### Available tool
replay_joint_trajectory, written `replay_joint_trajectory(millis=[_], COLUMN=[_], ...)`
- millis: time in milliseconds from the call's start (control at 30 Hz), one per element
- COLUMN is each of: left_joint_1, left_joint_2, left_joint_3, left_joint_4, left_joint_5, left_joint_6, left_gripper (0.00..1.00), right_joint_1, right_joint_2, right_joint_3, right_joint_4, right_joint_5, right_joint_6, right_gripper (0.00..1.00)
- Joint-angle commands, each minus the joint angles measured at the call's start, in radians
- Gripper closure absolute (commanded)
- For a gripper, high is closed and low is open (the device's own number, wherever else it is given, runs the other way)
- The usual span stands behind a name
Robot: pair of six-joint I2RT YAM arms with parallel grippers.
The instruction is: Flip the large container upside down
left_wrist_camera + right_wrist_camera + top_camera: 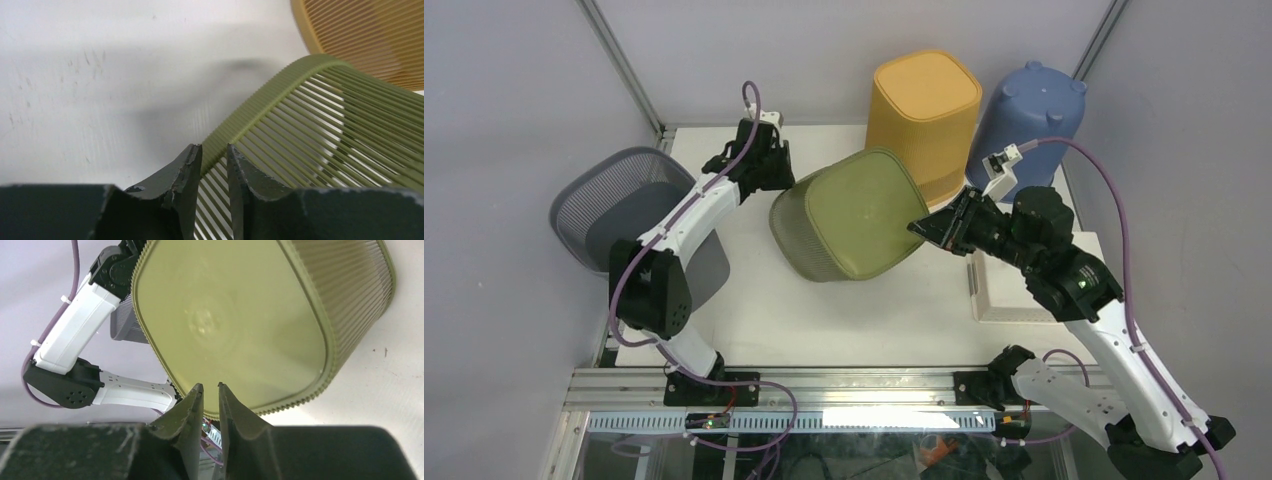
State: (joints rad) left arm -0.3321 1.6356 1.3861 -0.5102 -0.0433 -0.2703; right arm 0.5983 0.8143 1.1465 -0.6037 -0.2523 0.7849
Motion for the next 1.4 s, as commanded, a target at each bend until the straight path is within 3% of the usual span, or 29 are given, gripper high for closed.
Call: replay_joint_trajectory(millis=[0,500,700,833,900,1100,1367], left_joint_1=[0.007,0.012,0.012,0.012,0.011,0.011,0.011], left_joint_2=[0.053,0.097,0.041,-0.064,-0.124,-0.313,-0.459], left_joint_3=[0.073,0.296,0.501,0.592,0.599,0.562,0.538], left_joint_4=[-0.053,-0.134,-0.211,-0.223,-0.225,-0.325,-0.519], left_joint_5=[0.007,-0.026,-0.070,-0.030,-0.004,-0.038,-0.191], left_joint_6=[0.028,0.037,0.044,0.043,0.042,0.058,0.053], left_gripper=[0.70,0.51,0.39,0.33,0.28,0.17,0.03], right_joint_1=[0.005,0.005,0.035,0.122,0.150,0.180,0.163], right_joint_2=[-0.004,-0.009,-0.034,0.029,0.113,0.445,0.923], right_joint_3=[-0.005,-0.025,-0.311,-0.447,-0.458,-0.335,0.167], right_joint_4=[-0.002,-0.141,0.164,0.431,0.538,0.744,0.738], right_joint_5=[-0.022,-0.021,-0.141,-0.103,-0.080,0.021,0.154], right_joint_6=[-0.033,-0.163,0.007,0.084,0.115,0.100,0.055], right_gripper=[0.78,0.68,0.67,0.65,0.59,0.47,0.37])
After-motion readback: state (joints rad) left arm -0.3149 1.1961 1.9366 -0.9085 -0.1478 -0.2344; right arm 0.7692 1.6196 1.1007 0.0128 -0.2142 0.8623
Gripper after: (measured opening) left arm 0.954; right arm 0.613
